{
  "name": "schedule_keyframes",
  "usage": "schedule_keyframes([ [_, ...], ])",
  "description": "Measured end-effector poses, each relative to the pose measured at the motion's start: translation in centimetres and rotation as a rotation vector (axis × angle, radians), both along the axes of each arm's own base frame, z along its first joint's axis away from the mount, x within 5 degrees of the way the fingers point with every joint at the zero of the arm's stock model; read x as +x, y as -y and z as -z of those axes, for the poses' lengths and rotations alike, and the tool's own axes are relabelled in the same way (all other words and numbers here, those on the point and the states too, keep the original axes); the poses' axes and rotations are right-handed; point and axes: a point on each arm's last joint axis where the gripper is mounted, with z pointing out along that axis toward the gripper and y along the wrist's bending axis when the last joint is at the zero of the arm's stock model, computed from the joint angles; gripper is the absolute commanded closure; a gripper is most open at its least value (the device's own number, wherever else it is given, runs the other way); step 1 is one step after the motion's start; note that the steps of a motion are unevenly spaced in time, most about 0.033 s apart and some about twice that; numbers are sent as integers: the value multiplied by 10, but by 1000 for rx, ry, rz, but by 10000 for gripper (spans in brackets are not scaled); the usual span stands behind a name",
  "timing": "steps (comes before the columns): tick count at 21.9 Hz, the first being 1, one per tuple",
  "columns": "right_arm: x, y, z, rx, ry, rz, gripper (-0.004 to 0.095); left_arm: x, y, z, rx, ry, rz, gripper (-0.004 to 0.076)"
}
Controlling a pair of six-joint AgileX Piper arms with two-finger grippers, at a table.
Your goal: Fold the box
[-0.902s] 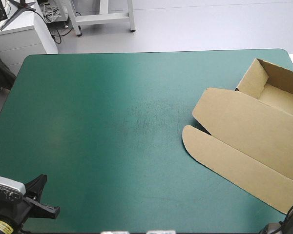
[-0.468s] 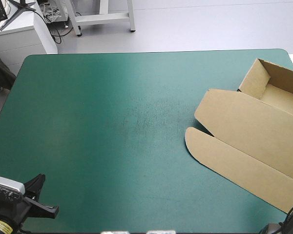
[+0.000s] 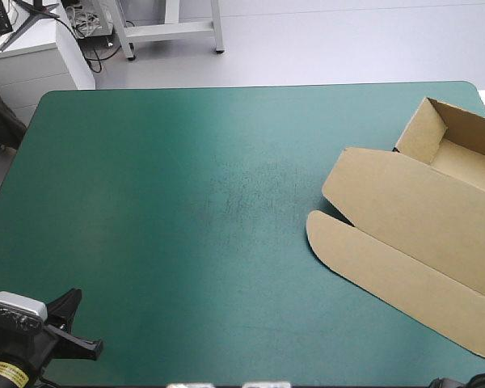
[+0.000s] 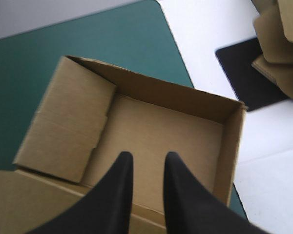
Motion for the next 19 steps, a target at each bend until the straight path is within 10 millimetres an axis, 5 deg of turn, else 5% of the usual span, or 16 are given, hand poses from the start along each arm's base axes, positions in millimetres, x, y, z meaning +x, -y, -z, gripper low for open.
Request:
schedule_keyframes([
  [4,-50,-58,-39,-87,109,-131,923,0,0,0,-6,3,0,734],
  [9,-125,-120,-45,-163,173,-269,923,0,0,0,-7,4,1,734],
  [15,-195,-167,0,-141,272,-377,922,0,0,0,-7,4,1,734],
  [19,-230,-186,58,-121,349,-422,922,0,0,0,-8,4,1,734],
])
